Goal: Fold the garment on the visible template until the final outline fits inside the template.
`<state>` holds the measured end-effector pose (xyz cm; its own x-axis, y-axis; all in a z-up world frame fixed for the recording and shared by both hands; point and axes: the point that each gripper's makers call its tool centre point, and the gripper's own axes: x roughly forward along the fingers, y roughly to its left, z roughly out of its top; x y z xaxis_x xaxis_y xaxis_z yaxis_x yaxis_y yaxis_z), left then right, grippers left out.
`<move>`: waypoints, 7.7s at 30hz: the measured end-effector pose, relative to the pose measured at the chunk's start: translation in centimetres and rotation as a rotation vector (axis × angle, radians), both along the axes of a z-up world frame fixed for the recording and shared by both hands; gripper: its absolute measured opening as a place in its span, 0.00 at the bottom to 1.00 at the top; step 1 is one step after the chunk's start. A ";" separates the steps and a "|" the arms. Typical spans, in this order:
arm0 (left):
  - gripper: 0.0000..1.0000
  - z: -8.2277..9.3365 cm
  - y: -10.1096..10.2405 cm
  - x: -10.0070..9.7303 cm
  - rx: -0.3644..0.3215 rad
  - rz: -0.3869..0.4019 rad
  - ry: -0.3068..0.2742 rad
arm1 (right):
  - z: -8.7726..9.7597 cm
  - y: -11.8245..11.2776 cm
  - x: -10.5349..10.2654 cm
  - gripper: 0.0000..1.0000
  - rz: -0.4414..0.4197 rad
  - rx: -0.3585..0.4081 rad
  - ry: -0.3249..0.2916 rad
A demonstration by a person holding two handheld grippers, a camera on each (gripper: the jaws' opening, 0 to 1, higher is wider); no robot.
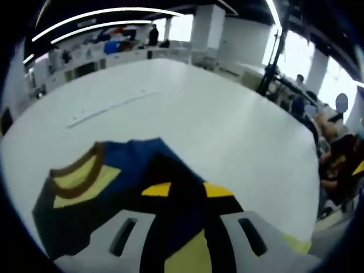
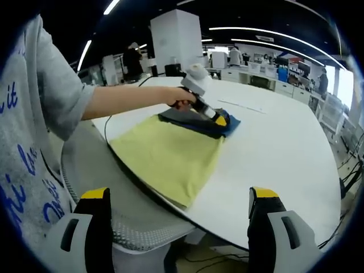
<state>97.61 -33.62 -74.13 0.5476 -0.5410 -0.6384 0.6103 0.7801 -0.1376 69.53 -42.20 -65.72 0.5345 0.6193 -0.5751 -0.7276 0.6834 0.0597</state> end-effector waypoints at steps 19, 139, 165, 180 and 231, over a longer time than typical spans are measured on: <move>0.03 -2.5 -0.6 0.4 0.074 0.004 0.010 | -0.2 -1.3 0.3 1.00 -0.049 0.006 0.007; 1.00 12.1 17.1 -26.3 0.028 -0.063 -0.130 | 3.7 3.4 0.1 1.00 -0.020 -0.046 -0.069; 1.00 14.0 24.3 -28.2 0.027 -0.024 -0.204 | 3.8 6.4 0.4 1.00 -0.131 -0.065 -0.087; 1.00 13.8 25.5 -27.9 0.000 -0.053 -0.202 | 4.1 6.9 -1.1 1.00 -0.183 -0.076 -0.089; 0.69 6.5 28.2 -27.6 -0.047 0.073 0.005 | 0.0 7.6 0.4 1.00 -0.110 -0.079 0.015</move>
<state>70.01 -5.40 -67.65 0.5838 -0.5292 -0.6157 0.5511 0.8152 -0.1781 69.89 -34.63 -65.73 0.5878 0.5100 -0.6279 -0.6475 0.7619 0.0127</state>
